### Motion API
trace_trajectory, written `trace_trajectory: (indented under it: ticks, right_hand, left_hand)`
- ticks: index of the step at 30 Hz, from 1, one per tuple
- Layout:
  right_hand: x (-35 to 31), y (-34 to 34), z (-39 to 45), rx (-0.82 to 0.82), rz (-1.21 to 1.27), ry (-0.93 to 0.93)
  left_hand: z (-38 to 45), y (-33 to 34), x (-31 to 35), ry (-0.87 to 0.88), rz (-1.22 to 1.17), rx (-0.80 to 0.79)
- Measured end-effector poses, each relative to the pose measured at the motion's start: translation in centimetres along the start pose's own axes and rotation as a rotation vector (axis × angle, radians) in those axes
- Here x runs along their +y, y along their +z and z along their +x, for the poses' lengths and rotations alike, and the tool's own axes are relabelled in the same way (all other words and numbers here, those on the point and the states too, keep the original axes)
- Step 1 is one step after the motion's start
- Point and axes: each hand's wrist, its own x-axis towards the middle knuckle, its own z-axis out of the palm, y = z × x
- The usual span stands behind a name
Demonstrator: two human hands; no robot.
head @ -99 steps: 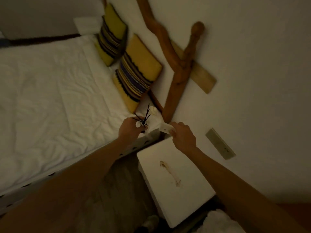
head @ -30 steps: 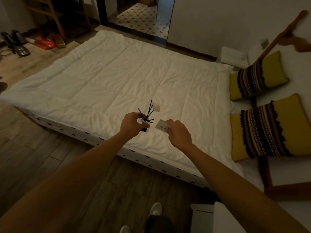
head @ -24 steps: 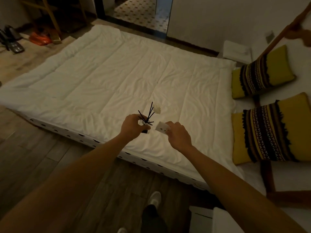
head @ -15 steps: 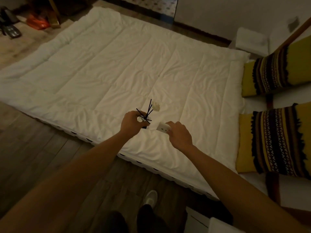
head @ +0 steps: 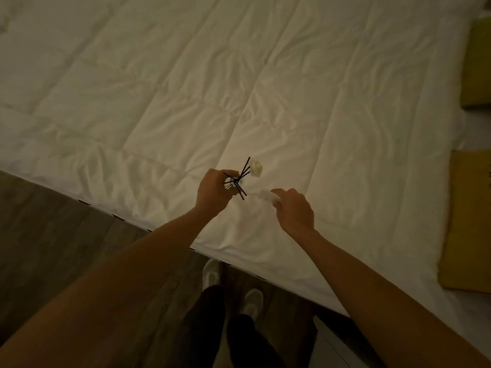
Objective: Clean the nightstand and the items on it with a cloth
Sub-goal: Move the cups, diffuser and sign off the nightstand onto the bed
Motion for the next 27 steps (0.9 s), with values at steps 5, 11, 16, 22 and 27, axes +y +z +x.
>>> trace_trajectory:
  ticks: [5,11,16,22,27]
  right_hand:
    - [2.3,5.3,3.8,0.004,0.029,0.067]
    - [3.5,7.2,5.1,0.015,0.084,0.049]
    - [3.3,5.8,4.9,-0.039,0.042,0.072]
    - [3.6,0.1,1.8,-0.032,0.082,0.102]
    - [5.5,-6.4,-2.5,0.037,0.093,0.182]
  left_hand:
    - [3.6,4.6,-4.0,-0.008,-0.012,-0.027]
    - [4.6,6.2,-5.6,0.065,-0.02,-0.016]
    - [4.1,5.3,-4.8,0.051,0.005,-0.045]
    - [2.8,1.8,-1.7,0.029,0.039,-0.103]
    - [1.5,-2.6,3.7,0.136,0.153,-0.118]
